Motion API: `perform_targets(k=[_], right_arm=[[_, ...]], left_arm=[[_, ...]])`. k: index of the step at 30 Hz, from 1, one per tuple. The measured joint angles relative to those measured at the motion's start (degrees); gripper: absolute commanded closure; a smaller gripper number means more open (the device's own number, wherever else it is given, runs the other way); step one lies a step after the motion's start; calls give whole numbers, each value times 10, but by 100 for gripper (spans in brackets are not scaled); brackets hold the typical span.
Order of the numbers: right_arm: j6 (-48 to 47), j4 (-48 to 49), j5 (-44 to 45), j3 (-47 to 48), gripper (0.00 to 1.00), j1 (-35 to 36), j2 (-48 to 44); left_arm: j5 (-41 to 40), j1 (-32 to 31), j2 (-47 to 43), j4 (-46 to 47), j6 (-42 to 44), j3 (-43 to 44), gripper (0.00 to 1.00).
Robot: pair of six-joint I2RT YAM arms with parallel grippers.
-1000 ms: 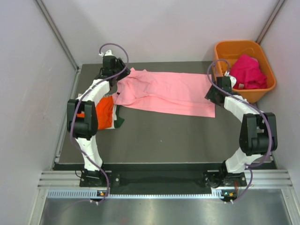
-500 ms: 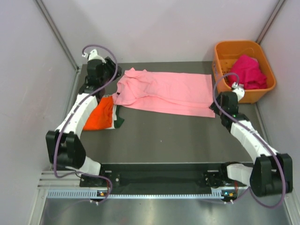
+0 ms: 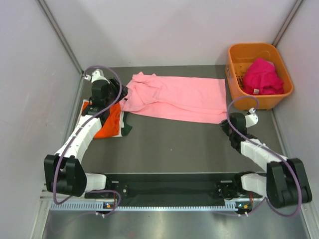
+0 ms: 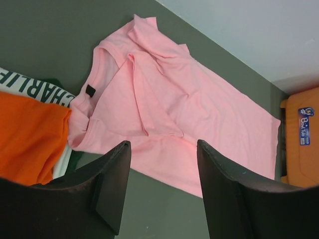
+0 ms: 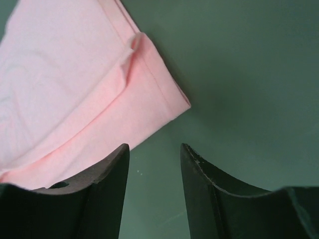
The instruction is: Fold and stack the t-shirts
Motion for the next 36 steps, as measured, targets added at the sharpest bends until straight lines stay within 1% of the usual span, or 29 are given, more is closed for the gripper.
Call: perform_targets(k=[5, 8, 14, 17, 18, 19, 20, 21, 26, 28, 30, 33, 36], right_arm=[[58, 18, 0, 17, 60, 0, 95], [86, 30, 0, 26, 62, 0, 130], [133, 61, 9, 30, 62, 0, 160], [143, 62, 19, 42, 67, 0, 172], [145, 62, 23, 47, 73, 0, 177], [147, 63, 26, 54, 91, 0, 185], [147, 61, 26, 60, 97, 0, 191], [147, 59, 26, 67, 100, 0, 197], [139, 48, 22, 72, 100, -17, 186], [127, 44, 16, 62, 100, -33, 159], [114, 41, 9, 47, 100, -53, 122], [89, 39, -6, 28, 100, -87, 80], [68, 33, -22, 23, 100, -110, 72]], left_arm=[[-7, 0, -28, 1, -12, -32, 41], [-16, 0, -42, 2, -15, -48, 42], [-37, 0, -58, 1, -16, -68, 42], [-46, 0, -64, 1, -16, -68, 42], [-48, 0, -65, 1, -16, -68, 42], [-51, 0, -66, 1, -16, -68, 43], [-54, 0, -67, 1, -16, -69, 43], [-56, 0, -68, 1, -16, -70, 44], [-53, 0, -61, -16, -14, -70, 45], [-46, 0, -46, -27, -13, -70, 45], [-37, 0, -27, -35, -13, -72, 47], [-27, -5, 1, -39, -12, -90, 49], [-21, -10, 27, -40, -6, -124, 50]])
